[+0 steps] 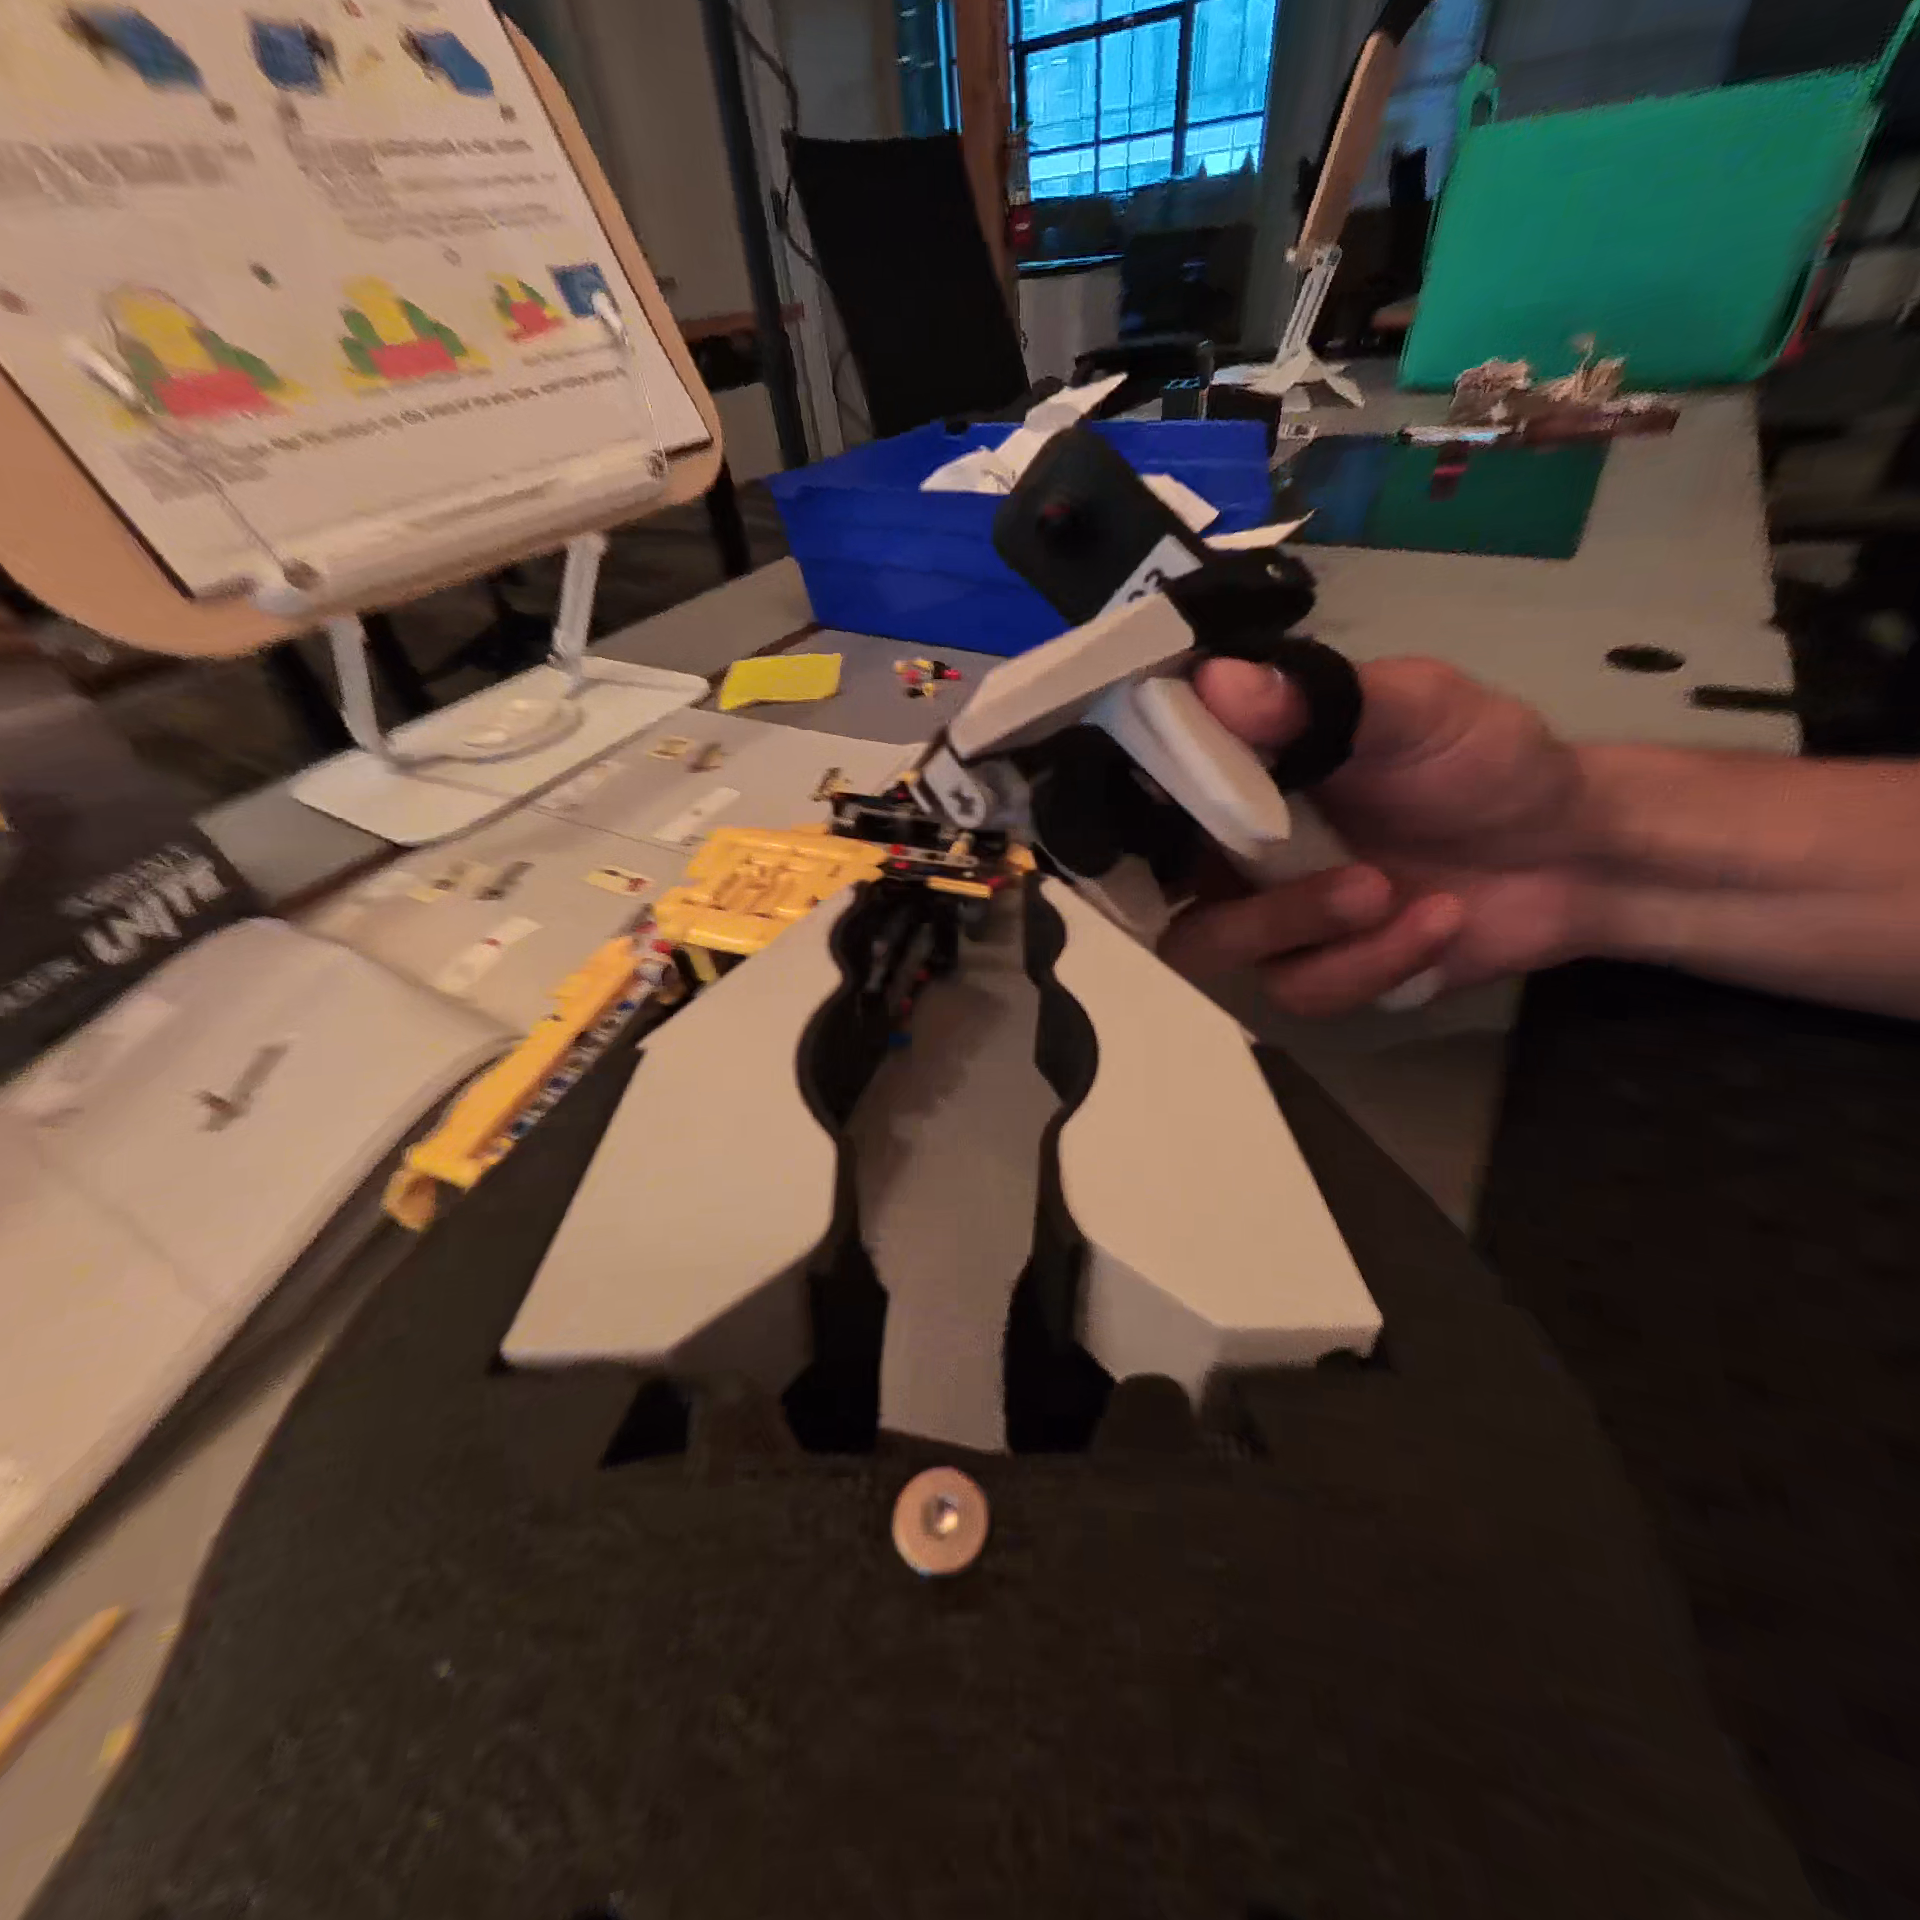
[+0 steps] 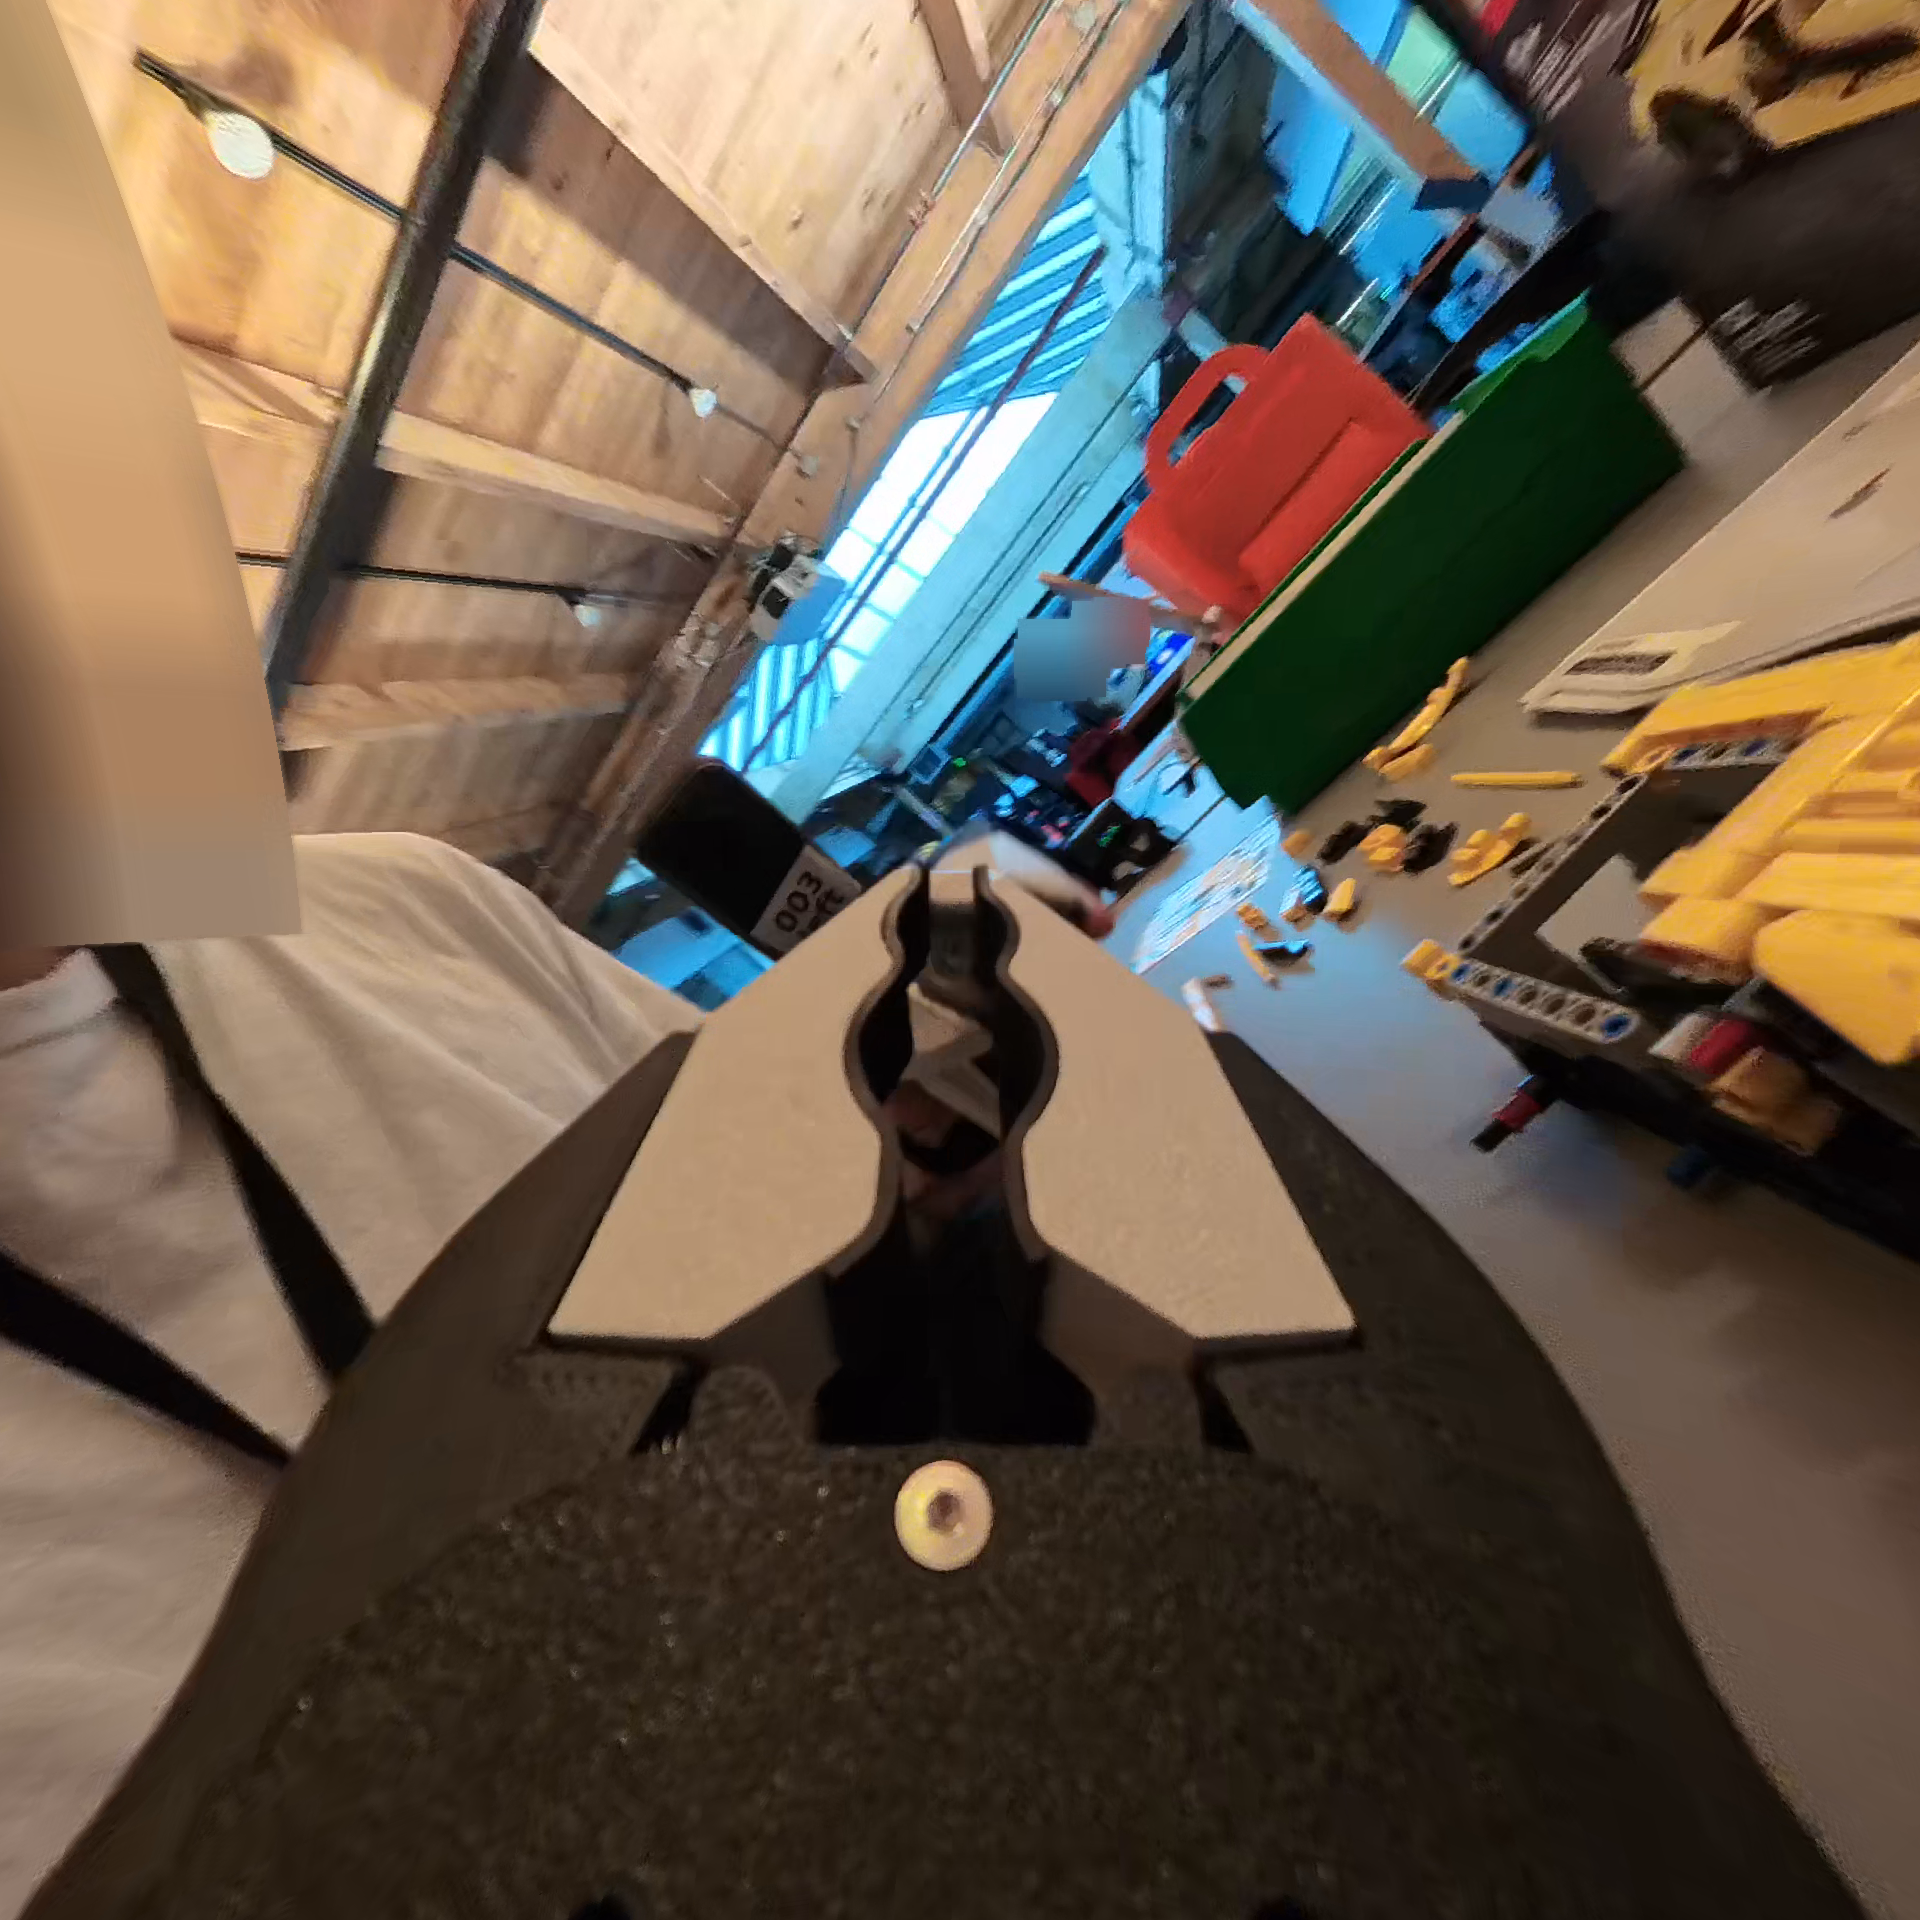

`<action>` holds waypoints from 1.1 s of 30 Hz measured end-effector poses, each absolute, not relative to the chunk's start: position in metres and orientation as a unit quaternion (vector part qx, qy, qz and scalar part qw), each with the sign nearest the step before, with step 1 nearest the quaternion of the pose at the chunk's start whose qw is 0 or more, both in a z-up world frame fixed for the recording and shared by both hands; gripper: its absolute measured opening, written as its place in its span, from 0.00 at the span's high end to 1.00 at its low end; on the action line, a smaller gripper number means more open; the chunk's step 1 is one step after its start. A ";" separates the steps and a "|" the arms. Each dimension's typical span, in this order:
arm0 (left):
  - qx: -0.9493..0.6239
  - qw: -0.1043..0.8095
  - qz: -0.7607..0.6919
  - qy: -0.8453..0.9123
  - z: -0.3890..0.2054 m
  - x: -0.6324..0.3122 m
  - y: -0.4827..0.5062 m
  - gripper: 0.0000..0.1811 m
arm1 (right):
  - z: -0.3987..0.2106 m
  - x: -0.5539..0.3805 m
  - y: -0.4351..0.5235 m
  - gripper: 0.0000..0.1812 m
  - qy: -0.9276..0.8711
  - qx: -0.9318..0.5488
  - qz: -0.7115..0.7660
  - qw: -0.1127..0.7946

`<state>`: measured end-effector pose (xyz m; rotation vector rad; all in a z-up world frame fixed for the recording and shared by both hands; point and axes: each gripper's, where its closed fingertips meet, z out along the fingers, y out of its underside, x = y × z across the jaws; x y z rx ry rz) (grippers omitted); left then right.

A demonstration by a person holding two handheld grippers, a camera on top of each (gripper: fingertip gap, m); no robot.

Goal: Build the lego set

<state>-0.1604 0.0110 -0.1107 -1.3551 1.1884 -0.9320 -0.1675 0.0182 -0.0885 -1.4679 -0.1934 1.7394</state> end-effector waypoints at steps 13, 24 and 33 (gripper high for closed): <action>-0.415 0.532 -0.300 0.674 -0.104 -0.166 -0.013 0.88 | -0.097 -0.194 -0.003 0.96 -0.099 -0.572 0.757 0.299; -0.416 0.529 -0.302 0.675 -0.107 -0.174 -0.013 0.90 | -0.099 -0.193 -0.006 0.96 -0.108 -0.571 0.764 0.282; -0.403 0.543 -0.285 0.680 -0.110 -0.170 -0.013 0.92 | -0.105 -0.196 -0.005 0.96 -0.095 -0.576 0.769 0.261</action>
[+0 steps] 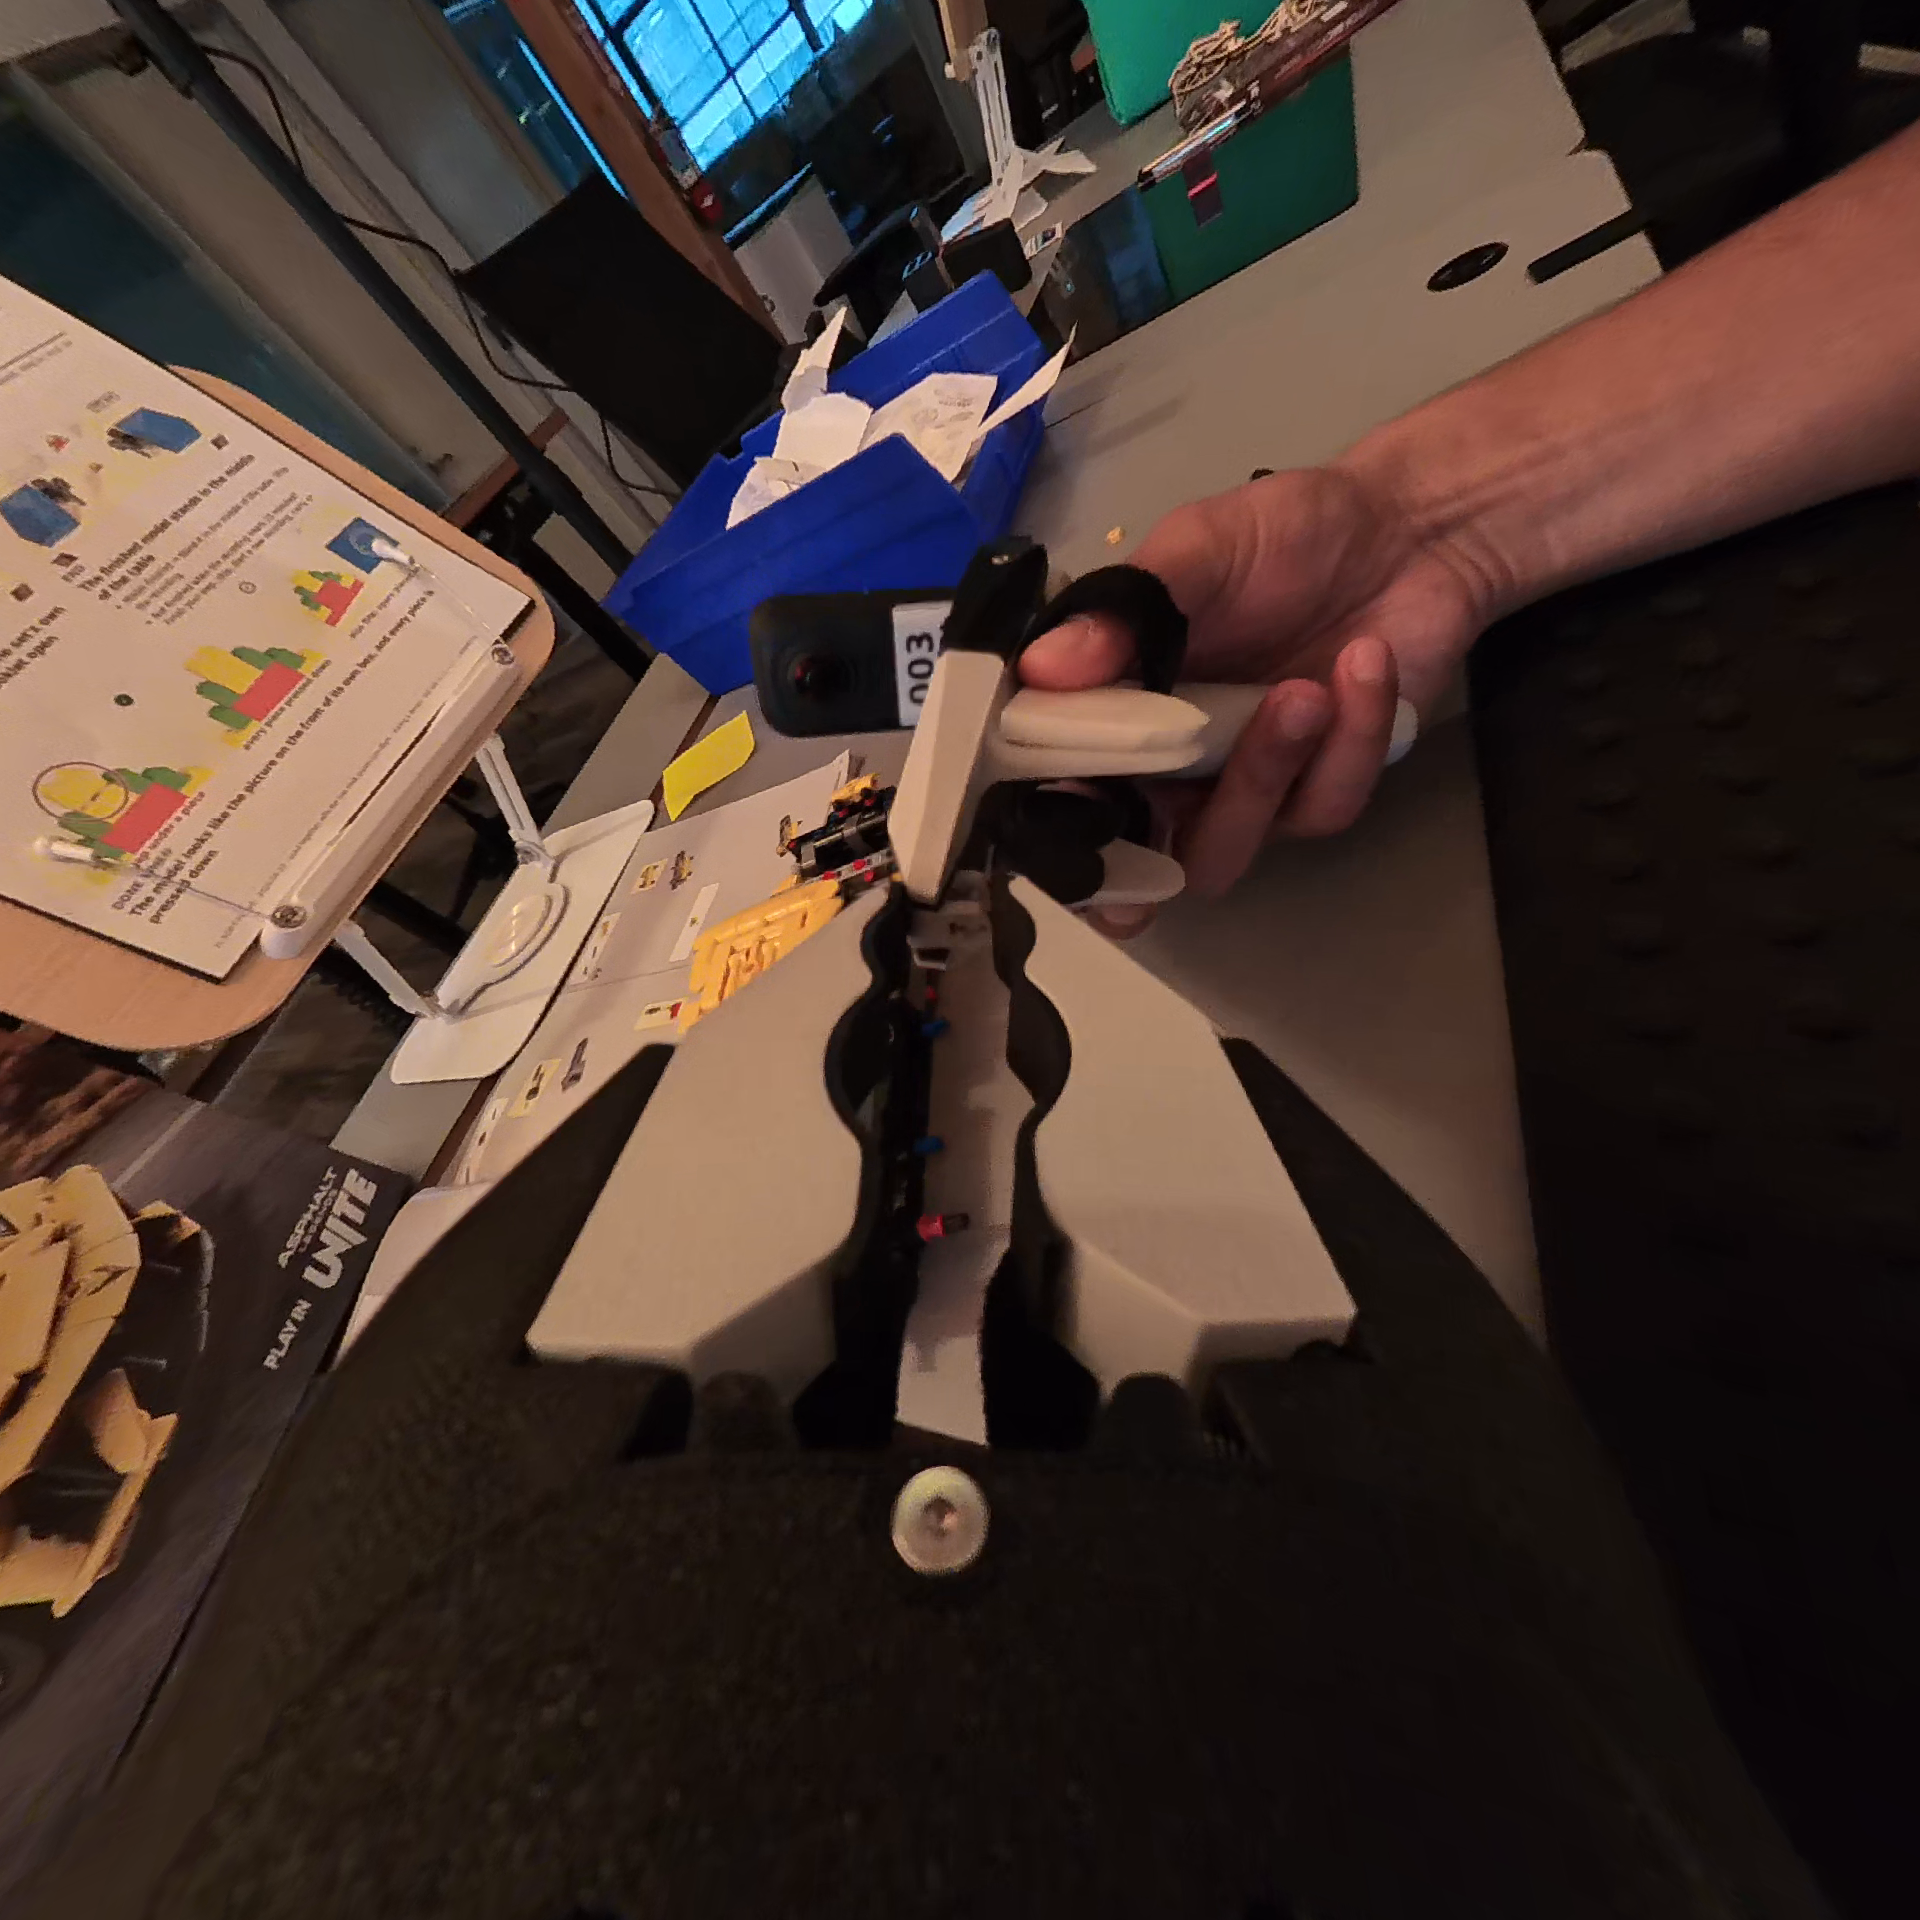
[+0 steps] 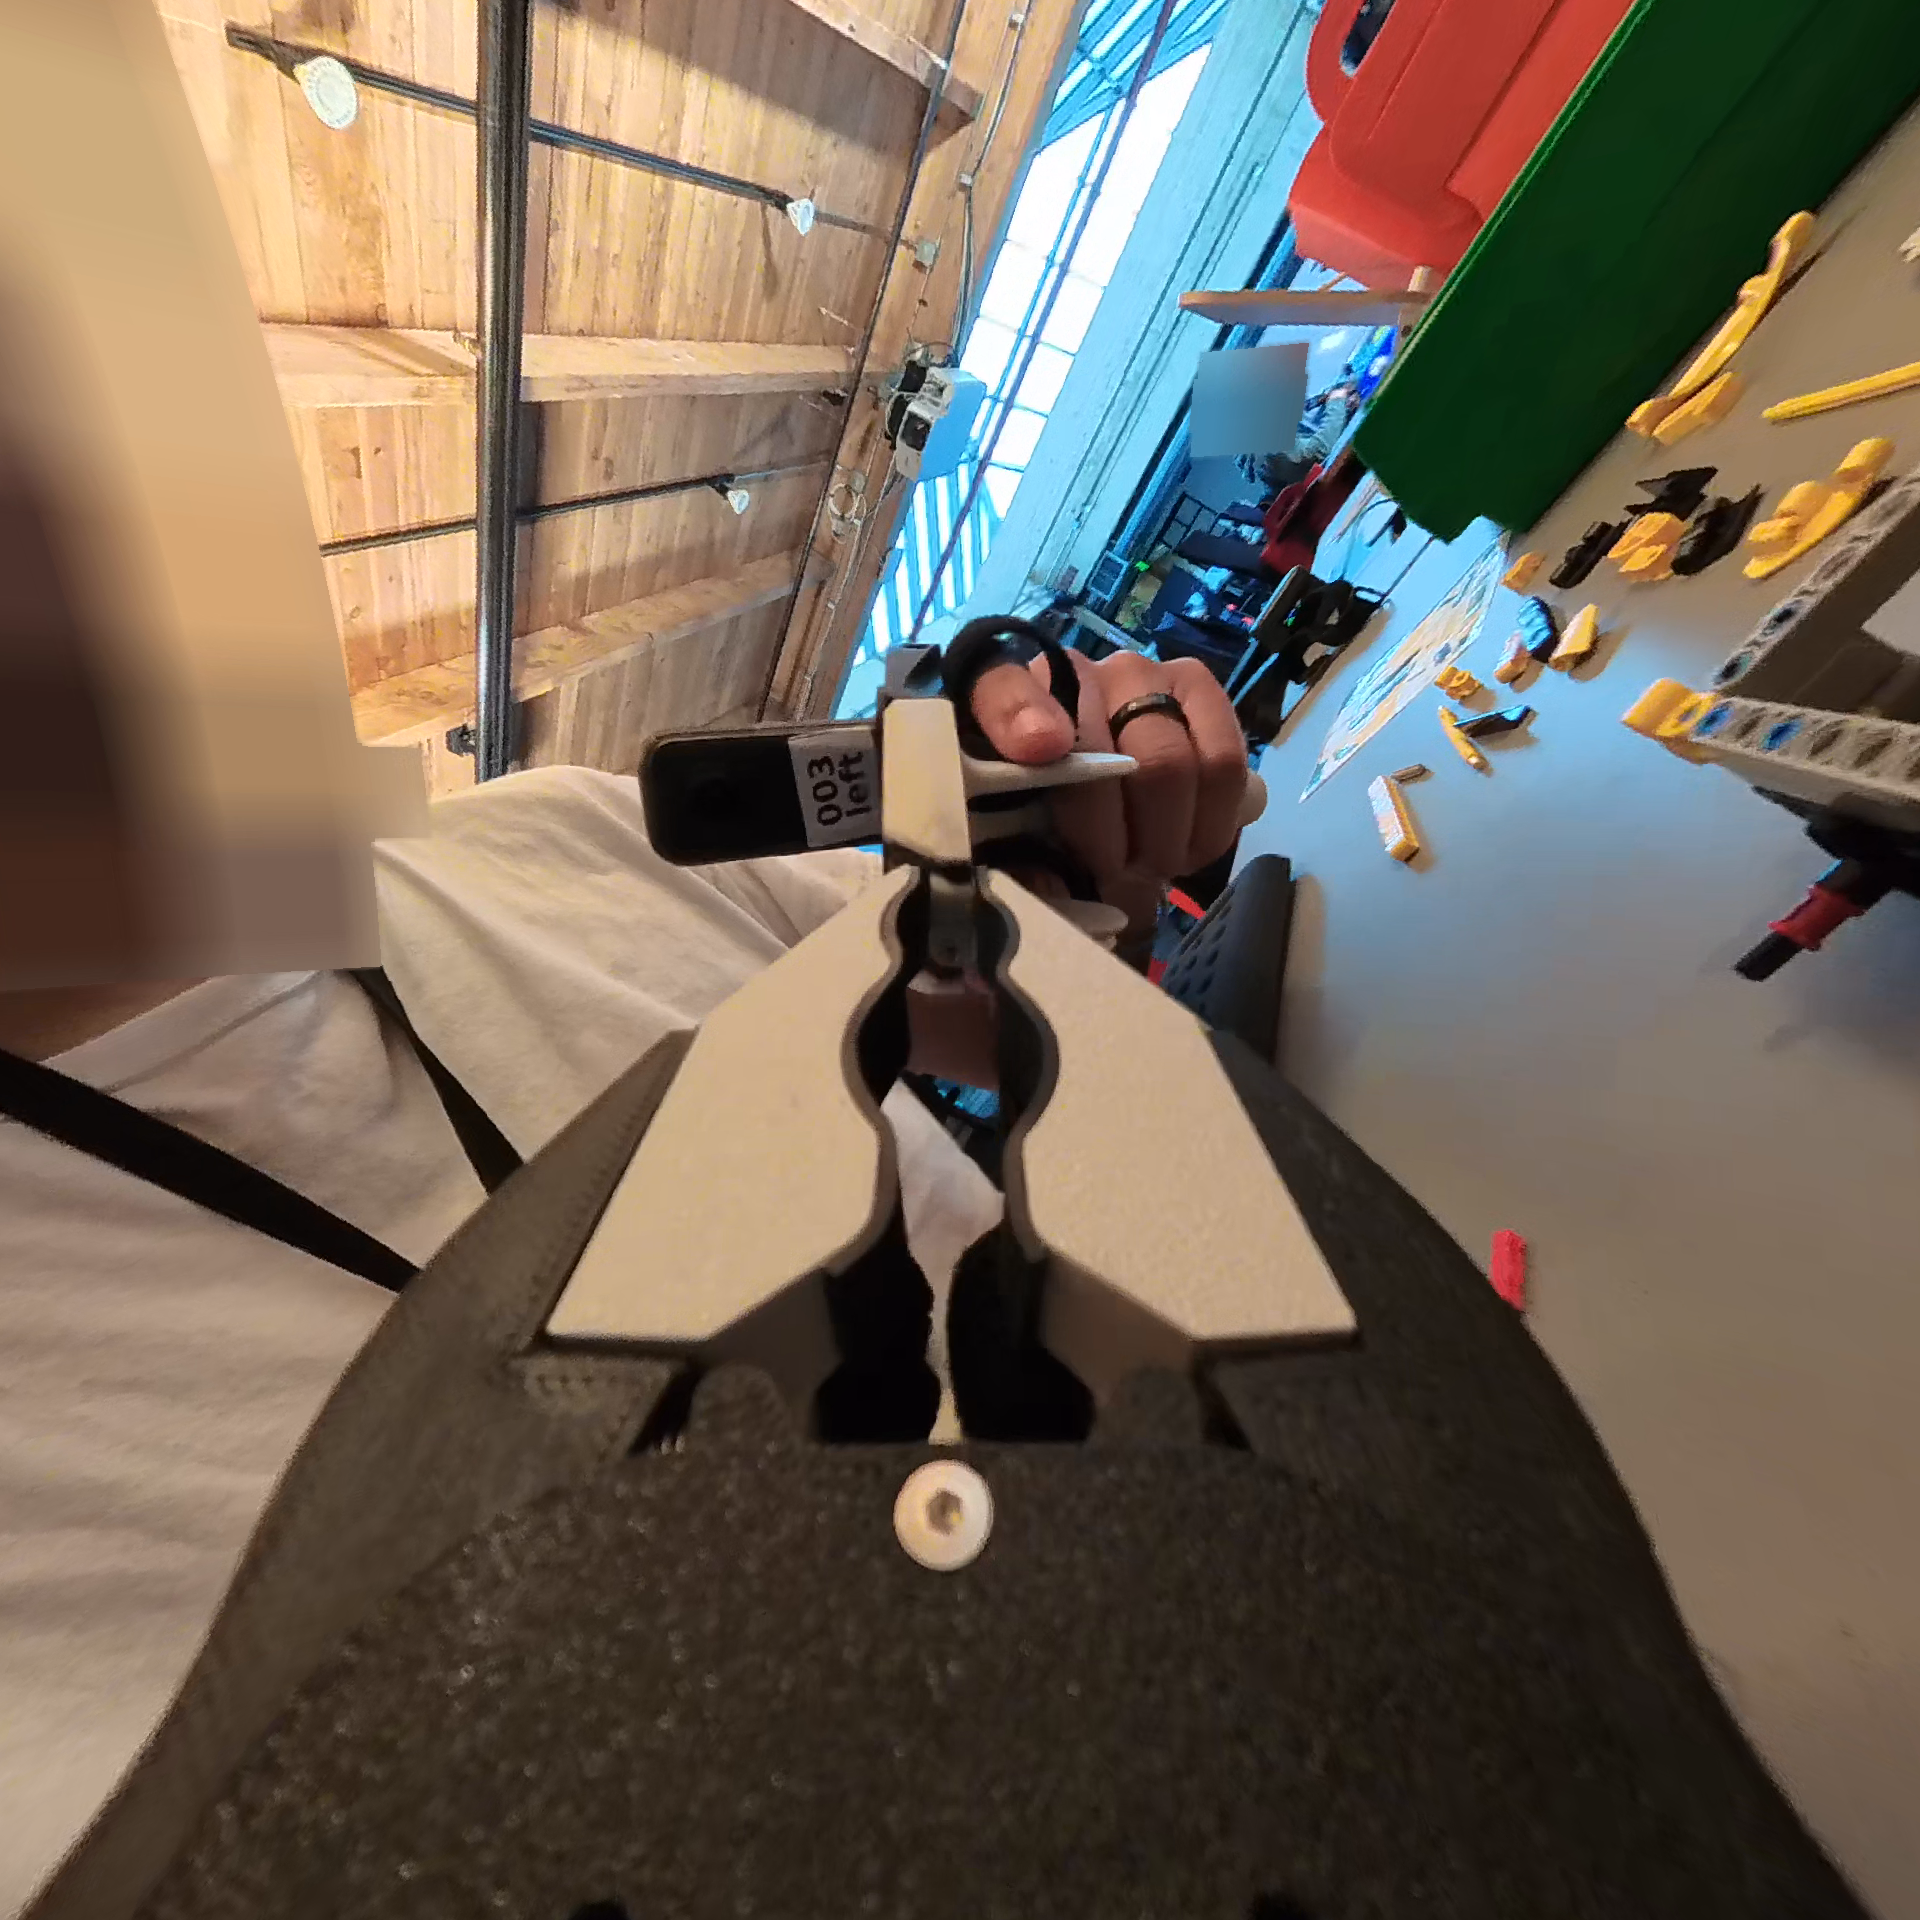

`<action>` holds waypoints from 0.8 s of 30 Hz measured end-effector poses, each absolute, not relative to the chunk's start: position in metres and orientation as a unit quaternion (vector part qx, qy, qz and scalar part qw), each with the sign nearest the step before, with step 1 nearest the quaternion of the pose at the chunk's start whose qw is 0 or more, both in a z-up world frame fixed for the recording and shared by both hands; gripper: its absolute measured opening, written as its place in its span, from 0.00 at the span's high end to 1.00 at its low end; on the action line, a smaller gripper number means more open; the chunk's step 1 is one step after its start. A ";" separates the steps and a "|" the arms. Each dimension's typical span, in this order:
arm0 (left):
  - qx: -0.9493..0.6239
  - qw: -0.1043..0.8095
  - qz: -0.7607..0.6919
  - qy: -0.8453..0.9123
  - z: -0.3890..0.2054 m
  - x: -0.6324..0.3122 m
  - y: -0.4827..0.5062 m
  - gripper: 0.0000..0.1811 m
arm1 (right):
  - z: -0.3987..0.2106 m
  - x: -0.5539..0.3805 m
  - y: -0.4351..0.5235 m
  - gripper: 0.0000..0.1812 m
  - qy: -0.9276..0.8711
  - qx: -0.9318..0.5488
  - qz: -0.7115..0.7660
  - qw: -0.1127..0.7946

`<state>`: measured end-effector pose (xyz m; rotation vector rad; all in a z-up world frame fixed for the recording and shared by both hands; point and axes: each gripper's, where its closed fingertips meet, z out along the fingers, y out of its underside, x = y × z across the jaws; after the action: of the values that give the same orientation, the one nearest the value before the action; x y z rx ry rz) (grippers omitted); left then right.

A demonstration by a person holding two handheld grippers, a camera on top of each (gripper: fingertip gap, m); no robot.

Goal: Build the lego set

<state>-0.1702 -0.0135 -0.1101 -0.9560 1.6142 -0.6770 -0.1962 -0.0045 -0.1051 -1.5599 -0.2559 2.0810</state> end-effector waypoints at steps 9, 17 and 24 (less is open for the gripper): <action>-0.398 0.518 -0.321 0.686 -0.113 -0.175 -0.014 0.92 | -0.112 -0.200 -0.010 0.97 -0.110 -0.588 0.762 0.247; -0.388 0.503 -0.287 0.718 -0.124 -0.173 -0.014 0.92 | -0.121 -0.200 -0.010 0.97 -0.117 -0.610 0.743 0.250; -0.506 0.341 -0.334 0.718 -0.178 -0.194 -0.002 0.85 | -0.138 -0.150 0.016 0.97 -0.074 -0.681 0.648 0.332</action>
<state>-0.1938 -0.0016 -0.1777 -1.3174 1.8695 -0.8691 -0.1495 0.0163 -0.1381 -1.7798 -0.1932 1.6932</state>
